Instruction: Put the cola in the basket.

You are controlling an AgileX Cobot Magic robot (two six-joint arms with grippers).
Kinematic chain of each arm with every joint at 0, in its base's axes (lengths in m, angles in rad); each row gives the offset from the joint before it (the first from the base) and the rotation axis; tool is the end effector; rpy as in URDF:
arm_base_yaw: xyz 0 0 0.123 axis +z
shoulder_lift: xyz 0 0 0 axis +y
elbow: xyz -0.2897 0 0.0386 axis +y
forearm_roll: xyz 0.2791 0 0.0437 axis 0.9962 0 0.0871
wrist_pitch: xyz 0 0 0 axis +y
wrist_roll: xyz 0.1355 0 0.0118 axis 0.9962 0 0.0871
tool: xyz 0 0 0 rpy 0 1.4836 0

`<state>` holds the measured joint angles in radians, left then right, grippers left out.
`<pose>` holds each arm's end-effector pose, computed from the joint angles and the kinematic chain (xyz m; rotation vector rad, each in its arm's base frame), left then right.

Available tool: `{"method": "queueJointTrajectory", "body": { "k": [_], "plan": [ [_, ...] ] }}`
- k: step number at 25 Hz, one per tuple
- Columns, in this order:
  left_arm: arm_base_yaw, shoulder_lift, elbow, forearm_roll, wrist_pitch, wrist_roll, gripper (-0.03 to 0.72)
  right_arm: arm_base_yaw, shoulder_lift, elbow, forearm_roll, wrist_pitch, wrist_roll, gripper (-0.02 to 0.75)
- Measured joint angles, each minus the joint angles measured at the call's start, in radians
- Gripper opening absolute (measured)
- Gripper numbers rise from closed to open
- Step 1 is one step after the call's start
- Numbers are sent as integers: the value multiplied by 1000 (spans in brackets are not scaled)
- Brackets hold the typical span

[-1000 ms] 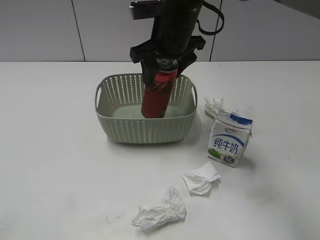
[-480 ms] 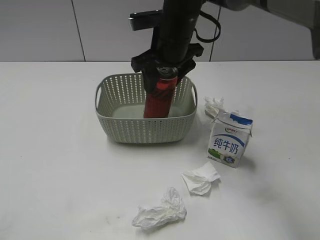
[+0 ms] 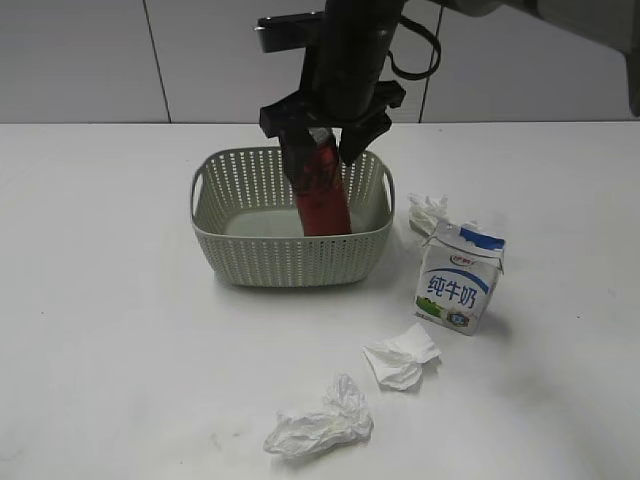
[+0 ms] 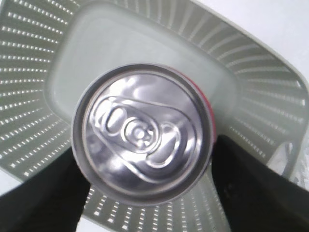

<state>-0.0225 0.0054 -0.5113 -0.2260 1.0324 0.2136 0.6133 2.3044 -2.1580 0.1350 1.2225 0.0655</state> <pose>0.0543 -0.0274 0.2812 0.2420 1.9784 -0.1459 0.4349 0.3271 0.1856 -0.7447 2.7987 0.3230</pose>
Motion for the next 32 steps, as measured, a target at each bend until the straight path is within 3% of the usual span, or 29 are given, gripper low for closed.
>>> {"method": "queueJointTrajectory", "body": {
  "k": [20, 26, 32],
  "plan": [
    [0, 0, 0, 0, 0, 0, 230, -25, -166, -65, -13, 0, 0, 592],
    [0, 0, 0, 0, 0, 0, 230, -137, -238, -28, -11, -1, 14, 591],
    [0, 0, 0, 0, 0, 0, 230, -308, -361, 172, -12, -2, 15, 591]
  ]
}}
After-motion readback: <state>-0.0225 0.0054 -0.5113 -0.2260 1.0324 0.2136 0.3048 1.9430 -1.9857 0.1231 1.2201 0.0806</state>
